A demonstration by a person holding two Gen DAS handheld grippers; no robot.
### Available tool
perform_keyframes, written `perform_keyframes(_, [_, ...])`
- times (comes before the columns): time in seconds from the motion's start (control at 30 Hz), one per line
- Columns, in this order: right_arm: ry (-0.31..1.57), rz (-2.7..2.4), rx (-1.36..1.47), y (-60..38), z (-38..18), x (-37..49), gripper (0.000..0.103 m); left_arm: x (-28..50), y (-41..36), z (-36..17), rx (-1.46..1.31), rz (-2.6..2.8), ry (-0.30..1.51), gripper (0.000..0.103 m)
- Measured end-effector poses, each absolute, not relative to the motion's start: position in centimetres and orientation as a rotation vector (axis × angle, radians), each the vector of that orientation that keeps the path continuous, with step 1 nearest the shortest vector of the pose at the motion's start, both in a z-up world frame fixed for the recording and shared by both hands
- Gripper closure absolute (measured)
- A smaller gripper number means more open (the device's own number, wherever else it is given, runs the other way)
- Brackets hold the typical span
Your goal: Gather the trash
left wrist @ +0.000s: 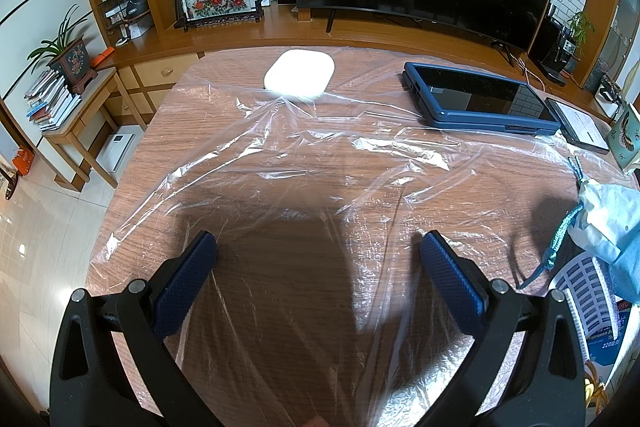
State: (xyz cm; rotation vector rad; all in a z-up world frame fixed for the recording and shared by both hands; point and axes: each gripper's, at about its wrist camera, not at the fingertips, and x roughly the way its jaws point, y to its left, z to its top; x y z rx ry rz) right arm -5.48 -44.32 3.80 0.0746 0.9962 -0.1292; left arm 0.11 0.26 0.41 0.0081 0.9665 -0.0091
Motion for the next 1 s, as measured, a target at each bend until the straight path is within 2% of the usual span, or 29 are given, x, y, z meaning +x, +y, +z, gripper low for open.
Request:
perform_keyframes(0.13, [1.023,-0.126,0.151,-45.1,5.0,-6.8,0.004,-0.1,0.8,2.0,-0.025,-0.012,1.003,0.002])
perform_keyframes(0.33, [0.899,0.152,0.292,-42.4,11.6,-11.2,0.004,-2.5,-2.2,8.7,-0.121,-0.298,0.904,0.002])
perform_keyframes(0.47, [0.851,0.433,0.177,-36.3,13.8,-14.1,0.004,-2.5,-6.9,10.9,-0.125,-0.482,0.926,0.002])
perform_keyframes(0.6, [0.870,0.583,-0.004,-30.6,13.3,-15.2,0.004,-1.4,-10.3,10.1,-0.166,-0.596,1.045,0.002])
perform_keyframes(0.83, [0.995,0.697,0.007,-26.5,9.7,-14.5,0.004,-0.1,-13.7,7.0,-0.146,-0.609,1.158,0.002])
perform_keyframes(1.0, [1.015,0.753,0.029,-25.3,8.8,-12.6,0.004,1.1,-14.0,5.3,-0.152,-0.599,1.193,0.002])
